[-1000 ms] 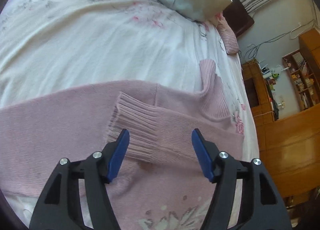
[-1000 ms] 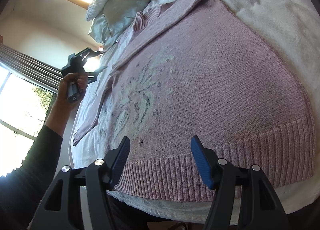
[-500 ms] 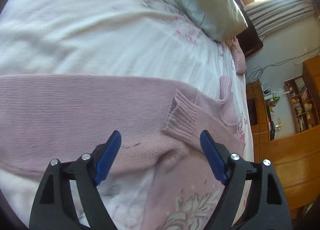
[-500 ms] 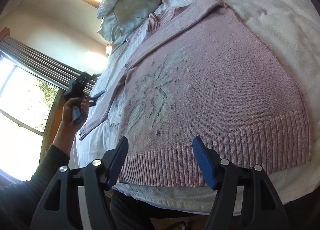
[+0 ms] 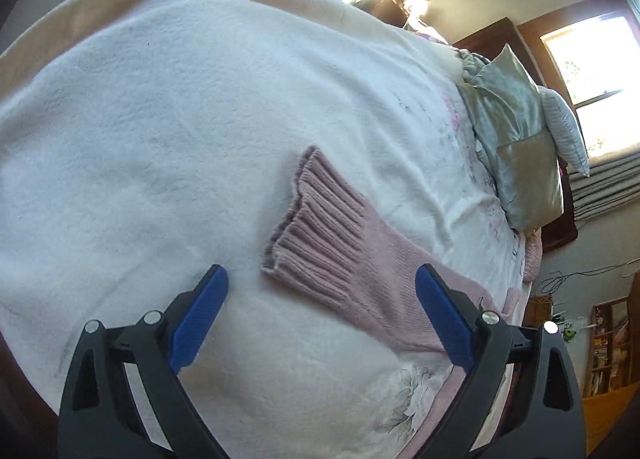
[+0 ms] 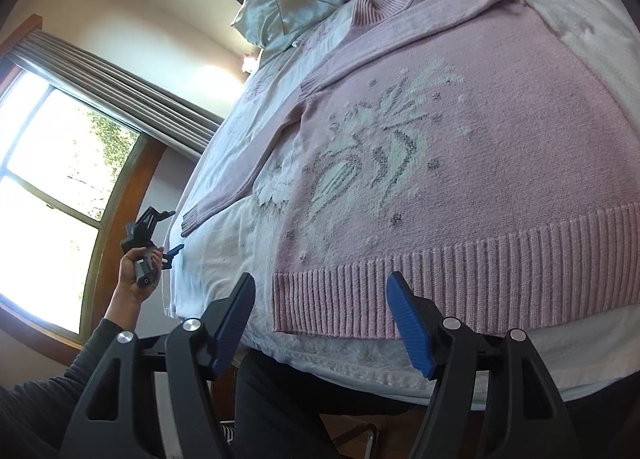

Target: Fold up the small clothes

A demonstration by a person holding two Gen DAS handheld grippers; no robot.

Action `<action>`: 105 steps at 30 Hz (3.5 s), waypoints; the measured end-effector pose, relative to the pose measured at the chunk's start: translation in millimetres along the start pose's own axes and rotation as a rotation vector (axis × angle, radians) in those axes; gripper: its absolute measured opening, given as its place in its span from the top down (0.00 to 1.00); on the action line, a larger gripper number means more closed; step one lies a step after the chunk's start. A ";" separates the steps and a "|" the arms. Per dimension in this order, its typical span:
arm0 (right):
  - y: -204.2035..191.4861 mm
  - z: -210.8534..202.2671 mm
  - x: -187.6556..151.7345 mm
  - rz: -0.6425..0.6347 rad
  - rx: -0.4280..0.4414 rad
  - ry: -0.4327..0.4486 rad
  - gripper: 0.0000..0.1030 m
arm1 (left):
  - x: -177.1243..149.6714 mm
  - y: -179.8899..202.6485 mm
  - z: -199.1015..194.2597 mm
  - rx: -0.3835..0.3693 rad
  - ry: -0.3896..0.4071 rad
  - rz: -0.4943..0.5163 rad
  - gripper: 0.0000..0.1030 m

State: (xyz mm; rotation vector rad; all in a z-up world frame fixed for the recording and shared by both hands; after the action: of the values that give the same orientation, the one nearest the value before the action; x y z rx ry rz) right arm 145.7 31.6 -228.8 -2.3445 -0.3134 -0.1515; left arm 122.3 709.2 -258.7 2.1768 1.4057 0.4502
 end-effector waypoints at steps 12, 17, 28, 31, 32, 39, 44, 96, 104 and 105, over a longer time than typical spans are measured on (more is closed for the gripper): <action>-2.9 -0.2 3.1 0.004 -0.035 0.007 0.31 | 26.4 45.9 -8.6 0.112 -0.017 0.137 0.88; 2.2 -7.4 14.9 -0.009 -0.041 0.023 0.32 | 17.9 159.2 -47.5 -0.009 0.075 0.310 0.89; 63.1 -37.8 62.5 0.124 0.055 0.039 0.32 | -117.6 445.2 -5.4 -0.177 0.090 0.807 0.89; 81.3 -50.8 81.3 0.171 0.138 0.034 0.32 | -154.3 486.2 40.9 -0.169 0.029 0.883 0.89; 86.6 -55.5 89.7 0.179 0.153 0.036 0.31 | -166.1 496.4 59.3 -0.166 0.001 0.899 0.89; 125.6 -80.1 135.4 0.234 0.159 0.083 0.27 | -225.4 521.2 206.9 -0.096 -0.210 0.944 0.89; 137.9 -79.5 157.6 0.223 0.109 0.063 0.27 | -258.5 505.8 303.6 -0.009 -0.338 0.953 0.88; 145.5 -84.4 414.4 0.135 -0.151 0.072 0.90 | -268.2 168.1 143.1 -0.249 -0.358 0.522 0.13; 220.9 -66.1 387.1 0.245 -0.177 0.048 0.92 | -272.2 171.5 146.2 -0.236 -0.367 0.531 0.13; 224.8 -66.3 385.8 0.249 -0.183 0.056 0.92 | -272.8 172.1 147.1 -0.235 -0.370 0.533 0.13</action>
State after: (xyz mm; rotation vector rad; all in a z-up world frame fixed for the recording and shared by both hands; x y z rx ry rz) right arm 576.6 -100.1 -256.0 -2.5316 0.0223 -0.1296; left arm 216.0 368.0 -280.6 2.2706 0.5429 0.3480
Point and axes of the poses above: each gripper's, at about its wrist camera, not at the fingertips, and z roughly the way its jaws point, y to its right, x to its top, the point moved 2 cm from there along z, roughly the way its jaws point, and after that the axes turned 13 degrees about -y, right-handed, at the moved point
